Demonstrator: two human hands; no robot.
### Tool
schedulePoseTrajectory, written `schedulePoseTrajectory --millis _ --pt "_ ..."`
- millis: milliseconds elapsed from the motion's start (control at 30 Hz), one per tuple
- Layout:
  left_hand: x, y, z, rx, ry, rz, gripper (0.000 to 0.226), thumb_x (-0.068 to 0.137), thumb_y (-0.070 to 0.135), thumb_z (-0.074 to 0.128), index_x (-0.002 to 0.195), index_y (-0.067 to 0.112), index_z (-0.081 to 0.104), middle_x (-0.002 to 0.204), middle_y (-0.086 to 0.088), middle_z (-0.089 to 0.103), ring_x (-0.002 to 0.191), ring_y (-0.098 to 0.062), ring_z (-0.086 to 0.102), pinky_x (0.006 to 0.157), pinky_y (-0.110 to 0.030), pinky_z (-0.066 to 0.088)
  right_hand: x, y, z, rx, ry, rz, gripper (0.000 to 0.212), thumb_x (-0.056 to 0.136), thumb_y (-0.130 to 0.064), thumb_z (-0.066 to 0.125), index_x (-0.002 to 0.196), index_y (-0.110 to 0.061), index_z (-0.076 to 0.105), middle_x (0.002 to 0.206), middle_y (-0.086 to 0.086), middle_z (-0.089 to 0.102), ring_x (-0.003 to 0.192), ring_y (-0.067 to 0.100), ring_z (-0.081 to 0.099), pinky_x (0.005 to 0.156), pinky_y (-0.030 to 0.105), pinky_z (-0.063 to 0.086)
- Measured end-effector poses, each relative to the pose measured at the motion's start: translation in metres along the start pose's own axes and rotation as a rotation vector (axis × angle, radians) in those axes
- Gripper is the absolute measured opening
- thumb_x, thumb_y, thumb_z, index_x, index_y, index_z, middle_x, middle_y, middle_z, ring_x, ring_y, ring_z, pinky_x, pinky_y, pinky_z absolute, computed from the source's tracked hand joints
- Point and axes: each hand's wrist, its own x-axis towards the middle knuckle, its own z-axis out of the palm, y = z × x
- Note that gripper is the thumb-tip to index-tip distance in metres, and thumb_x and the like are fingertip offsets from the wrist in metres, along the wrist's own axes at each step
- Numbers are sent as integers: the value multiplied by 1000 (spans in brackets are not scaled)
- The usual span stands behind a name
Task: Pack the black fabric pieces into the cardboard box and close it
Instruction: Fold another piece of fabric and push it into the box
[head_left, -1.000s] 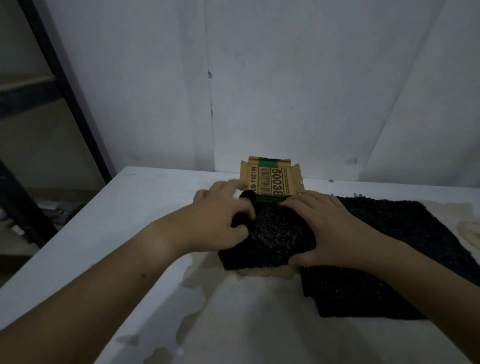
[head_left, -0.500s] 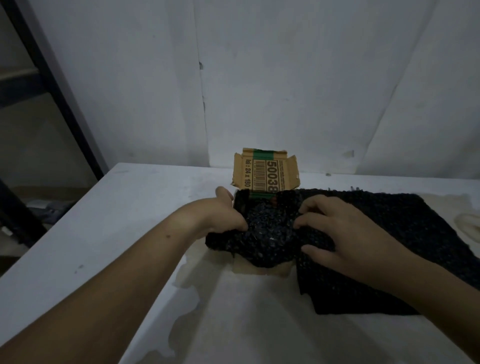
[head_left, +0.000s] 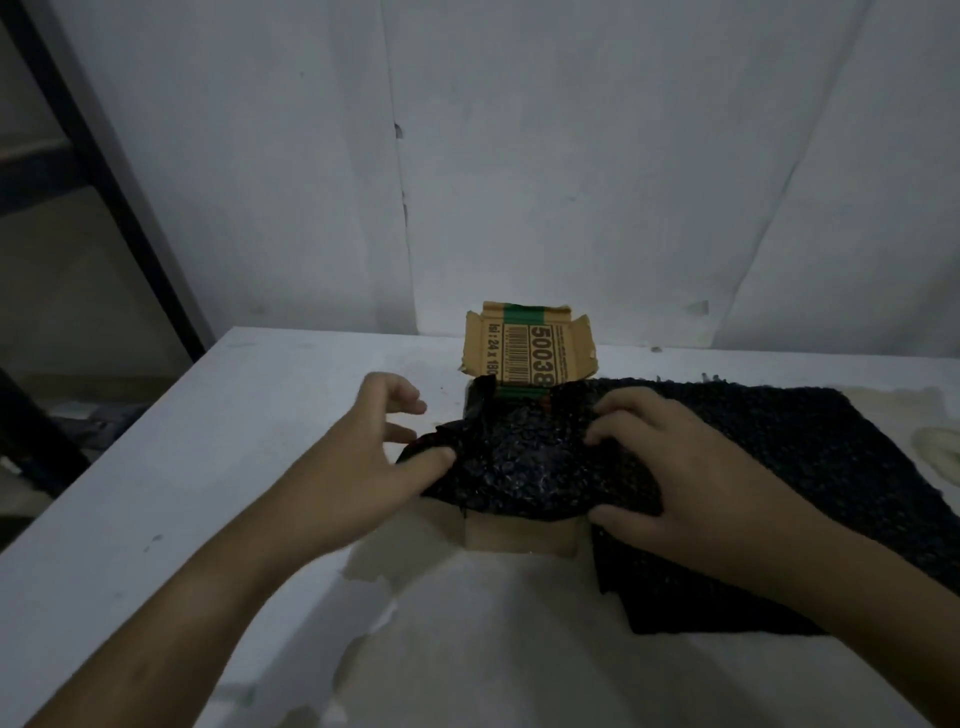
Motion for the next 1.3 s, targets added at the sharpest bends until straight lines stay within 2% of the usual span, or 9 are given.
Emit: schedulePoseTrajectory --millis 133,267,367,467,600,900,1033,1167,1300 --pt "-31 -19 11 177 106 311 31 87 30 70 111 41 55 116 24 55 112 3 56 91 -22 47 -18 -3 4 102 225 66 21 87 -50 60 89 -31 51 91 -16 50 78 5 51 63 27 45" --pt "-31 -26 31 263 128 459 39 91 16 69 127 31 62 117 24 56 111 4 55 93 -16 45 -15 -15 16 169 266 111 17 89 -32 66 79 -25 55 72 -11 53 65 7 52 55 29 44" --pt "-28 -29 39 225 204 512 43 87 0 70 122 25 67 114 19 62 106 9 56 90 -9 44 -11 -21 20 178 310 104 8 91 -31 65 88 -24 64 80 -14 59 70 4 55 59 19 44" --pt "-25 -26 39 229 307 569 37 87 -9 66 110 20 70 107 15 65 99 8 59 88 -9 45 -11 -23 21 138 342 60 23 93 -35 64 108 -19 69 101 -9 67 92 5 60 81 9 44" --pt "-20 -20 40 299 300 618 33 87 -9 66 109 15 71 107 7 68 100 -1 61 93 -12 45 -7 -26 19 -27 209 66 41 87 -47 59 119 -23 68 115 -9 69 105 12 59 86 27 41" --pt "-23 -8 50 592 182 513 35 89 43 54 120 30 65 117 20 62 115 -10 47 94 -32 31 19 -23 20 -245 -126 80 81 65 -84 16 94 -25 63 120 -2 39 104 21 36 79 36 29" --pt "-19 6 49 717 168 474 37 90 49 45 109 28 68 105 16 68 123 -17 47 95 -35 23 15 -18 24 -144 -79 61 64 72 -72 37 100 -22 65 123 -2 46 102 18 42 79 35 36" --pt "-8 14 47 722 97 470 47 100 46 26 133 20 48 114 2 69 146 -17 26 113 -43 11 4 -19 25 -9 105 54 44 75 -48 64 113 -28 57 118 -10 50 101 15 49 80 34 46" --pt "-3 12 41 776 11 500 34 103 38 25 127 20 39 114 -1 66 149 -15 21 118 -43 3 2 -31 23 34 223 -44 31 81 -43 62 108 -28 61 106 -13 59 94 11 53 74 34 44"
